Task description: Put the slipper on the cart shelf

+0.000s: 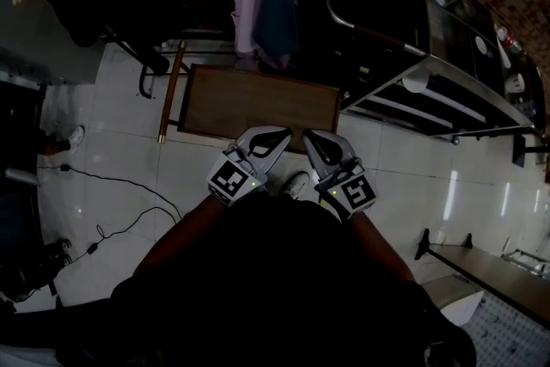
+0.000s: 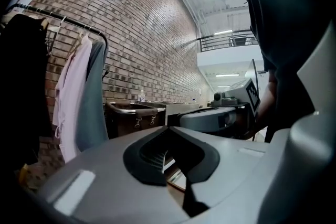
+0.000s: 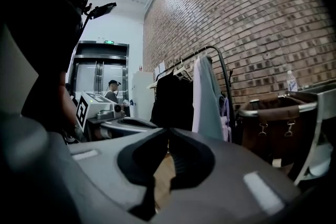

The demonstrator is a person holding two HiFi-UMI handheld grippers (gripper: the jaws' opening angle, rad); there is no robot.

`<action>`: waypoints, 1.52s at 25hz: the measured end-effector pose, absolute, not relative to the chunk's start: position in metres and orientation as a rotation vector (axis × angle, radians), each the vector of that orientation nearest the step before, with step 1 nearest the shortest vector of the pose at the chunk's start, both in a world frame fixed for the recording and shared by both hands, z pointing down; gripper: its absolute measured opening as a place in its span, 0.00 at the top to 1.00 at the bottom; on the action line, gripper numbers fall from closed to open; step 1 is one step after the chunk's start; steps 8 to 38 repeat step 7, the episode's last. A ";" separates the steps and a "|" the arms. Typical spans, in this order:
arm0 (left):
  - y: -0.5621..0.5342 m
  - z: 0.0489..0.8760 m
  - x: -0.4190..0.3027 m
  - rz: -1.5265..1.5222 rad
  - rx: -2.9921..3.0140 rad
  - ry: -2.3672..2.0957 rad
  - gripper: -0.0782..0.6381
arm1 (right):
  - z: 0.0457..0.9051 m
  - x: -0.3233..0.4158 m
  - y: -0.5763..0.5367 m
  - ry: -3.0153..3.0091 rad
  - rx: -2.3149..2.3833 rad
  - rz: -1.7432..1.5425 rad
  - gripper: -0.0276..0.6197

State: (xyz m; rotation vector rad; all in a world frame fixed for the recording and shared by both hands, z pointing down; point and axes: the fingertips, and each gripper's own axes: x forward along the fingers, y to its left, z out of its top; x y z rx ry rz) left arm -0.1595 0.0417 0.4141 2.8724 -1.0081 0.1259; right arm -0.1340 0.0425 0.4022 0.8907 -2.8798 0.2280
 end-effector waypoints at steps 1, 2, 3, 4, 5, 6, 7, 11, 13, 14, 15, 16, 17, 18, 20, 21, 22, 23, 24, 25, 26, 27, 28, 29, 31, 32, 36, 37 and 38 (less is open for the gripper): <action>0.041 0.416 -0.159 0.125 2.875 -1.012 0.89 | 0.403 -0.134 0.043 -2.879 0.884 0.224 0.95; 0.041 0.417 -0.159 0.126 2.876 -1.014 0.89 | 0.404 -0.134 0.044 -2.877 0.879 0.222 0.95; 0.041 0.419 -0.159 0.128 2.875 -1.013 0.89 | 0.406 -0.134 0.046 -2.876 0.876 0.222 0.95; 0.042 0.419 -0.160 0.129 2.872 -1.012 0.89 | 0.407 -0.134 0.048 -2.875 0.874 0.224 0.95; 0.043 0.419 -0.161 0.130 2.867 -1.013 0.89 | 0.408 -0.135 0.050 -2.873 0.874 0.227 0.95; 0.043 0.419 -0.162 0.129 2.863 -1.015 0.89 | 0.410 -0.135 0.052 -2.871 0.873 0.230 0.95; 0.044 0.419 -0.163 0.128 2.858 -1.018 0.89 | 0.411 -0.136 0.054 -2.869 0.871 0.234 0.95; 0.044 0.419 -0.163 0.128 2.858 -1.018 0.89 | 0.411 -0.136 0.054 -2.869 0.871 0.234 0.95; 0.044 0.419 -0.163 0.128 2.858 -1.018 0.89 | 0.411 -0.136 0.054 -2.869 0.871 0.234 0.95; 0.044 0.419 -0.163 0.128 2.858 -1.018 0.89 | 0.411 -0.136 0.054 -2.869 0.871 0.234 0.95; 0.044 0.419 -0.163 0.128 2.858 -1.018 0.89 | 0.411 -0.136 0.054 -2.869 0.871 0.234 0.95; 0.044 0.419 -0.163 0.128 2.858 -1.018 0.89 | 0.411 -0.136 0.054 -2.869 0.871 0.234 0.95; 0.044 0.419 -0.163 0.128 2.858 -1.018 0.89 | 0.411 -0.136 0.054 -2.869 0.871 0.234 0.95; 0.044 0.419 -0.163 0.128 2.858 -1.018 0.89 | 0.411 -0.136 0.054 -2.869 0.871 0.234 0.95; 0.044 0.419 -0.163 0.128 2.858 -1.018 0.89 | 0.411 -0.136 0.054 -2.869 0.871 0.234 0.95; 0.044 0.419 -0.163 0.128 2.858 -1.018 0.89 | 0.411 -0.136 0.054 -2.869 0.871 0.234 0.95; 0.044 0.419 -0.163 0.128 2.858 -1.018 0.89 | 0.411 -0.136 0.054 -2.869 0.871 0.234 0.95; 0.044 0.419 -0.163 0.128 2.858 -1.018 0.89 | 0.411 -0.136 0.054 -2.869 0.871 0.234 0.95; 0.044 0.419 -0.163 0.128 2.858 -1.018 0.89 | 0.411 -0.136 0.054 -2.869 0.871 0.234 0.95; 0.044 0.419 -0.163 0.128 2.858 -1.018 0.89 | 0.411 -0.136 0.054 -2.869 0.871 0.234 0.95; 0.044 0.419 -0.163 0.128 2.858 -1.018 0.89 | 0.411 -0.136 0.054 -2.869 0.871 0.234 0.95; 0.044 0.419 -0.163 0.128 2.858 -1.018 0.89 | 0.411 -0.136 0.054 -2.869 0.871 0.234 0.95; 0.044 0.419 -0.163 0.128 2.858 -1.018 0.89 | 0.411 -0.136 0.054 -2.869 0.871 0.234 0.95; 0.044 0.419 -0.163 0.128 2.858 -1.018 0.89 | 0.411 -0.136 0.054 -2.869 0.871 0.234 0.95; 0.044 0.419 -0.163 0.128 2.858 -1.018 0.89 | 0.411 -0.136 0.054 -2.869 0.871 0.234 0.95; 0.044 0.419 -0.163 0.128 2.858 -1.018 0.89 | 0.411 -0.136 0.054 -2.869 0.871 0.234 0.95; 0.044 0.419 -0.163 0.128 2.858 -1.018 0.89 | 0.411 -0.136 0.054 -2.869 0.871 0.234 0.95; 0.044 0.419 -0.163 0.128 2.858 -1.018 0.89 | 0.411 -0.136 0.054 -2.869 0.871 0.234 0.95; 0.044 0.419 -0.163 0.128 2.858 -1.018 0.89 | 0.411 -0.136 0.054 -2.869 0.871 0.234 0.95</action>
